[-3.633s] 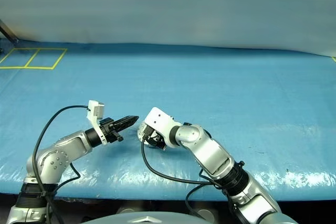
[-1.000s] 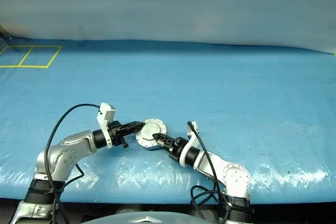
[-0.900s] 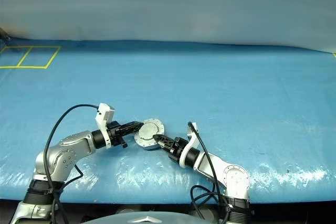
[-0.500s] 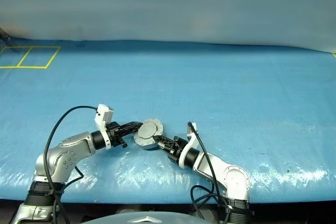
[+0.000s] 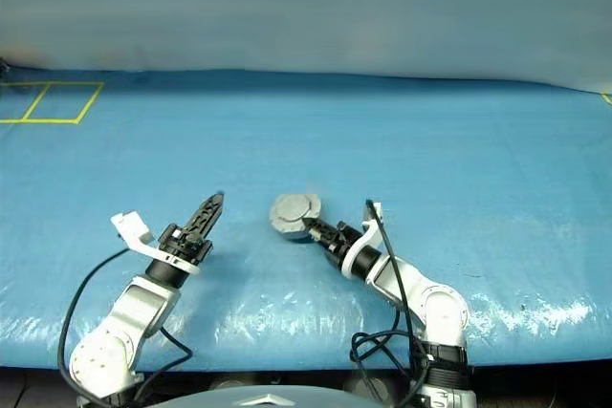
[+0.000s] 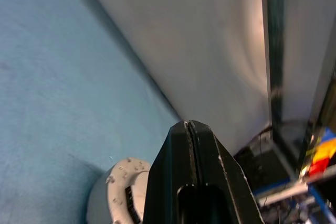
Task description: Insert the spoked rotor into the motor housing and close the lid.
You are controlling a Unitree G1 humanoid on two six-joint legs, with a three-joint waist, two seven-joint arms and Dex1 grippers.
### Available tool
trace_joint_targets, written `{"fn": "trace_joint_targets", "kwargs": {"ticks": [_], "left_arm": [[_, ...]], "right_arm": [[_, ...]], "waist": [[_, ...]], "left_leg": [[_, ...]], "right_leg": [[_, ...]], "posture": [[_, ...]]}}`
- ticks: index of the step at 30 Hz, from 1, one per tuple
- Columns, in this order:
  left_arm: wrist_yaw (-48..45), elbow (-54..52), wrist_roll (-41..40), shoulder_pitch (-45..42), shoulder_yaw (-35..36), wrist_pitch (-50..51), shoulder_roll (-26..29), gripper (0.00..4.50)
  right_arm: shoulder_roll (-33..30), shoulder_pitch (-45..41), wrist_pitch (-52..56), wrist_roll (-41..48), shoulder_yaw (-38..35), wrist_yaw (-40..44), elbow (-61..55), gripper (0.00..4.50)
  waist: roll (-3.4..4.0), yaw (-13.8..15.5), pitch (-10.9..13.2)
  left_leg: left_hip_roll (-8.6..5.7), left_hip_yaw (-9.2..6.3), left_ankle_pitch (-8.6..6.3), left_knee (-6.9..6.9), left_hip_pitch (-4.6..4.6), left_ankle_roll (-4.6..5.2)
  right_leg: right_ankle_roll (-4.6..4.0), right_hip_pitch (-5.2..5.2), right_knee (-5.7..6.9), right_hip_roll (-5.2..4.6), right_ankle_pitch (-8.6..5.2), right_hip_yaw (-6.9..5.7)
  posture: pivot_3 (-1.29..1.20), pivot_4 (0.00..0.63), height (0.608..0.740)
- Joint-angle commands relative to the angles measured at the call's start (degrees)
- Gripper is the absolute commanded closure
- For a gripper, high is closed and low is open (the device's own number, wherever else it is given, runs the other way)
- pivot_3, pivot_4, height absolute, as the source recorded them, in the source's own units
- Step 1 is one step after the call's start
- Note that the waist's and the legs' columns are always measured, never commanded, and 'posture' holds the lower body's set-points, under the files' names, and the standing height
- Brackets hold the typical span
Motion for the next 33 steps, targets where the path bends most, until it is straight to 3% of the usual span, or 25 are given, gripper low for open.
{"fn": "trace_joint_targets", "kwargs": {"ticks": [1, 11, 25, 33], "left_arm": [[3.8, -1.3, -5.0, 1.9, -2.3, -1.0, -2.2, 3.23], [6.8, 2.0, -10.8, 4.3, -12.2, -0.7, -1.8, 0.0], [-6.7, 7.3, -14.1, 2.0, -12.8, -2.5, 0.0, 0.0], [-7.2, 9.0, -14.7, 1.1, -12.6, -3.0, -0.4, 0.0]], "right_arm": [[0.3, -2.9, -0.7, 3.2, 0.1, 2.2, -0.9, 3.31], [1.9, -7.0, -1.8, 4.1, 1.1, 3.4, -1.7, 3.31], [1.5, -6.1, -1.3, 8.8, 5.2, 1.4, -5.4, 3.31], [0.7, -4.3, -2.2, 12.4, 8.4, -1.0, -7.6, 3.31]], "waist": [[0.03, -0.1, 0.0], [0.07, -0.1, 0.0], [0.12, -0.2, 0.1], [0.12, -0.2, 0.1]], "left_leg": [[0.0, 0.04, 0.0, 0.0, 0.0, 0.0], [0.0, 0.22, -0.04, 0.05, 0.0, 0.08], [0.01, 0.29, -0.06, 0.04, 0.0, 0.11], [0.01, 0.3, -0.07, 0.07, 0.0, 0.14]], "right_leg": [[-0.01, 0.0, 0.0, 0.01, 0.0, 0.02], [-0.22, -0.03, 0.0, 0.01, -0.07, 0.17], [-0.29, -0.07, 0.0, 0.01, -0.1, 0.2], [-0.28, -0.06, 0.0, 0.01, -0.09, 0.22]], "posture": [[0.0, 0.15, 0.74], [0.0, 0.15, 0.74], [0.0, 0.15, 0.74], [0.0, 0.15, 0.74]]}}
